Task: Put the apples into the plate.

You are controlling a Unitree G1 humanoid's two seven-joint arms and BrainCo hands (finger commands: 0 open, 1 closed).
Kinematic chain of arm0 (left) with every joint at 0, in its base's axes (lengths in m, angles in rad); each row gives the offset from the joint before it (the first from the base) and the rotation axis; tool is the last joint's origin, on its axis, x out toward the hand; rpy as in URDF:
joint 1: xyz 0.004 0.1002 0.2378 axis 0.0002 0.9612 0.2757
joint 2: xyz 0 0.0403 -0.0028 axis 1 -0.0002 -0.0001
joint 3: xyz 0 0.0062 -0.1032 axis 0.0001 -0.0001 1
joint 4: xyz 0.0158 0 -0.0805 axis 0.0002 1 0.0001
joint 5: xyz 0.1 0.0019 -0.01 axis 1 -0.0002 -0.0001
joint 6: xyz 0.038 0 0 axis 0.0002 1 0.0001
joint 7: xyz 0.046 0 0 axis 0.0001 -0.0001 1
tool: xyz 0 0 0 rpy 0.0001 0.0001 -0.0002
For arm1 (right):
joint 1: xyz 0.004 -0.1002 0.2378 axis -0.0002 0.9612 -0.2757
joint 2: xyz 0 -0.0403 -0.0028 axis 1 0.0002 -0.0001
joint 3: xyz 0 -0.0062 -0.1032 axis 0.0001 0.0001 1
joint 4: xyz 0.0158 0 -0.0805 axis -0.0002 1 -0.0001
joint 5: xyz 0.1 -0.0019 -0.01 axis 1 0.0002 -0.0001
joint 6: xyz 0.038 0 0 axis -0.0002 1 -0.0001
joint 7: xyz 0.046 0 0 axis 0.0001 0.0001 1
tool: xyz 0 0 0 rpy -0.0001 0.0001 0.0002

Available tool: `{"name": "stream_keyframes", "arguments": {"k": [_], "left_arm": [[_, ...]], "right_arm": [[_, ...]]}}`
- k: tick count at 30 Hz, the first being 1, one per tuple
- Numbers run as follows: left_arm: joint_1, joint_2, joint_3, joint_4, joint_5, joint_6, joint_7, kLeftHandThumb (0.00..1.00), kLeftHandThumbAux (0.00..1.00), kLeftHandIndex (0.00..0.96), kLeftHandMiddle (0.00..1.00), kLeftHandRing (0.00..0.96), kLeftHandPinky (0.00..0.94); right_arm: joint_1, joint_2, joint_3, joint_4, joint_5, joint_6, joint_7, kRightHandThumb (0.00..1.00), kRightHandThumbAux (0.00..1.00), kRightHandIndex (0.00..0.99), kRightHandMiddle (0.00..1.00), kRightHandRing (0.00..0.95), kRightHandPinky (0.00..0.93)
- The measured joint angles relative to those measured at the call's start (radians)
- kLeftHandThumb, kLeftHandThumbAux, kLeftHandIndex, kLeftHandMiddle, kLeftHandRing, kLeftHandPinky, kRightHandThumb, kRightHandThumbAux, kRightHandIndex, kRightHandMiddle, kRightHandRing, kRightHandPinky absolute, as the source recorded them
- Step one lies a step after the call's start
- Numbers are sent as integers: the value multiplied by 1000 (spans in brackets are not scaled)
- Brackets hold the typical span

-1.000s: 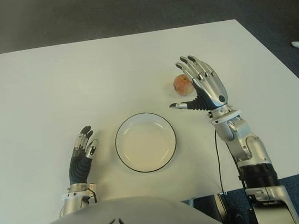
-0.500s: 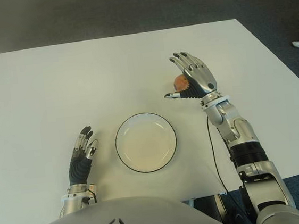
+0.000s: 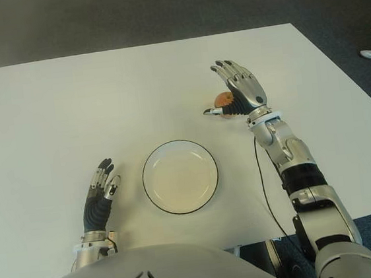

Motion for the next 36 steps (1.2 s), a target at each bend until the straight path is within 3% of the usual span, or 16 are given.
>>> {"name": "stream_keyframes", "arguments": {"k": [19,36], "left_arm": [[5,7,5,-14,-2,11,-5,38,422,13,45,54,80],[7,18,7,-21,-15,18,-5,46,414,21,51,56,82]], "right_arm": [[-136,0,100,287,3,1,-60,335,458,46,33,12,13],[-179,-2,164,439,4,11,-120,344,455,44,24,1,12]]}}
